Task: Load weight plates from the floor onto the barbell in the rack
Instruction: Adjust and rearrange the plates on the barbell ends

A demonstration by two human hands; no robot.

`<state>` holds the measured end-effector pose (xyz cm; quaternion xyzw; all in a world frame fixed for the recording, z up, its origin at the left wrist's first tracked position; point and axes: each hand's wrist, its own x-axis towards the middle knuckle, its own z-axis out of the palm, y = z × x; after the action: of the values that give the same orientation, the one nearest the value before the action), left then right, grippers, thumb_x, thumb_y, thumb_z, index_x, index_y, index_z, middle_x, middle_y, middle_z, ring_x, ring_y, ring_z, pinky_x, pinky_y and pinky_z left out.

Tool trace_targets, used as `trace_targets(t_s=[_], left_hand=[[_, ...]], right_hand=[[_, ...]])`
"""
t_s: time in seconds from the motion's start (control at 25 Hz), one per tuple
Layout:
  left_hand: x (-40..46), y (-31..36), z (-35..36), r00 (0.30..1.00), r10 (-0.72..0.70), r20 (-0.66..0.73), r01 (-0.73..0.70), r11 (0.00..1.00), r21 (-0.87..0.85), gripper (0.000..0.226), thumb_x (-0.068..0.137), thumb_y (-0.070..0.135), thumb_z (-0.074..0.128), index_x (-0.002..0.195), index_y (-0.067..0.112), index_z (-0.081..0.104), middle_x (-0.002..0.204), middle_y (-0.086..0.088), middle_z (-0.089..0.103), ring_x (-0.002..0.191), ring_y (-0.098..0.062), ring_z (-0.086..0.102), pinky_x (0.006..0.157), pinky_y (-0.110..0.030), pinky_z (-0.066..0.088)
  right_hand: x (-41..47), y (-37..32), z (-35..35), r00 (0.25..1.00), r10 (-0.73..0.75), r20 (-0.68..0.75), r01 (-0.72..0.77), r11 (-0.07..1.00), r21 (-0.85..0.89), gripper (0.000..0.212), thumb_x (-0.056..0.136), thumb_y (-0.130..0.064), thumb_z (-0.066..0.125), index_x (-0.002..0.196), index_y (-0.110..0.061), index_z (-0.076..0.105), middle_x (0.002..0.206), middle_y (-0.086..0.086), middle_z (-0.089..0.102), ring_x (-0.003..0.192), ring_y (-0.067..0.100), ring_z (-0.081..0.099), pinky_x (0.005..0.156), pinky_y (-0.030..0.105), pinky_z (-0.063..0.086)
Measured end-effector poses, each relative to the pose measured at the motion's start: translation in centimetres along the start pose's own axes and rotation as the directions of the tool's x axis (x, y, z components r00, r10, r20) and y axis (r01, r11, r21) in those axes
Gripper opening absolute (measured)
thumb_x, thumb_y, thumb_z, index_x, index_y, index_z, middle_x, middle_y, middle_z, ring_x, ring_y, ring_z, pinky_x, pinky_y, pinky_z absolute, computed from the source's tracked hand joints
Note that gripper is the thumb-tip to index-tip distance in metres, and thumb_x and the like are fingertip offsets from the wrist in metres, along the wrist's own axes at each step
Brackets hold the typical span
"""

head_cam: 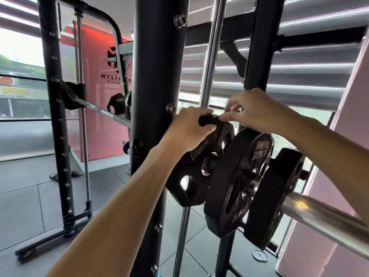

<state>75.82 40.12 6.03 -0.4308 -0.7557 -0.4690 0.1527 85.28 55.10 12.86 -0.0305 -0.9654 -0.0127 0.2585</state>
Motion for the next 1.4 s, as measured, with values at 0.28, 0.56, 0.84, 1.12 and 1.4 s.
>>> trace_targets(t_s=[0.28,0.56,0.84,1.12,1.4], left_hand=[[-1.9,-1.4,-0.1,0.997,0.064,-0.036,-0.067,0.993,-0.1,0.037,0.094,0.026,0.066,0.131,0.03,0.065,0.119,0.011,0.071,0.109,-0.005,0.064,0.102,-0.027,0.05],[-0.5,-1.4,0.8,0.995,0.049,-0.087,-0.063,0.983,-0.172,0.022,0.093,0.022,0.07,0.114,0.022,0.071,0.109,0.009,0.071,0.108,-0.003,0.063,0.099,-0.025,0.049],[1.2,0.3,0.6,0.999,-0.026,0.042,0.031,0.992,-0.122,0.03,0.102,0.032,0.055,0.109,0.013,0.077,0.11,-0.004,0.075,0.106,-0.016,0.067,0.099,-0.031,0.05],[-0.5,0.4,0.4,0.99,-0.07,0.122,0.095,0.973,-0.211,0.072,0.079,0.087,0.039,0.097,0.025,0.07,0.097,0.013,0.069,0.092,-0.005,0.063,0.094,-0.035,0.049],[-1.2,0.7,0.6,0.987,-0.019,0.157,0.009,0.998,0.064,0.093,0.073,0.066,0.074,0.152,0.034,0.038,0.155,0.021,0.039,0.139,-0.005,0.041,0.113,-0.024,0.032]], right_hand=[[-5.2,3.2,-3.4,0.901,-0.196,0.387,0.046,0.93,0.364,0.046,0.071,-0.032,0.086,0.114,-0.033,0.07,0.11,-0.008,0.073,0.107,0.01,0.066,0.098,0.037,0.049],[-5.3,4.3,-2.0,0.948,-0.194,0.251,0.101,0.934,0.343,0.056,0.059,-0.022,0.088,0.111,-0.028,0.068,0.103,-0.01,0.072,0.103,0.01,0.066,0.098,0.044,0.049],[-4.6,4.3,-1.1,0.975,-0.191,0.116,0.177,0.977,0.118,0.061,0.05,-0.029,0.093,0.106,-0.022,0.07,0.094,-0.009,0.072,0.089,0.007,0.064,0.072,0.007,0.041],[-2.6,3.8,0.5,0.977,-0.201,0.069,0.199,0.979,0.037,0.07,0.051,-0.039,0.094,0.113,-0.022,0.067,0.099,-0.005,0.068,0.09,0.014,0.065,0.081,0.032,0.053],[-2.2,3.8,0.3,0.985,-0.175,-0.004,0.174,0.982,-0.078,0.075,0.045,-0.063,0.088,0.096,-0.019,0.055,0.094,-0.009,0.054,0.073,0.002,0.048,0.059,0.025,0.04]])
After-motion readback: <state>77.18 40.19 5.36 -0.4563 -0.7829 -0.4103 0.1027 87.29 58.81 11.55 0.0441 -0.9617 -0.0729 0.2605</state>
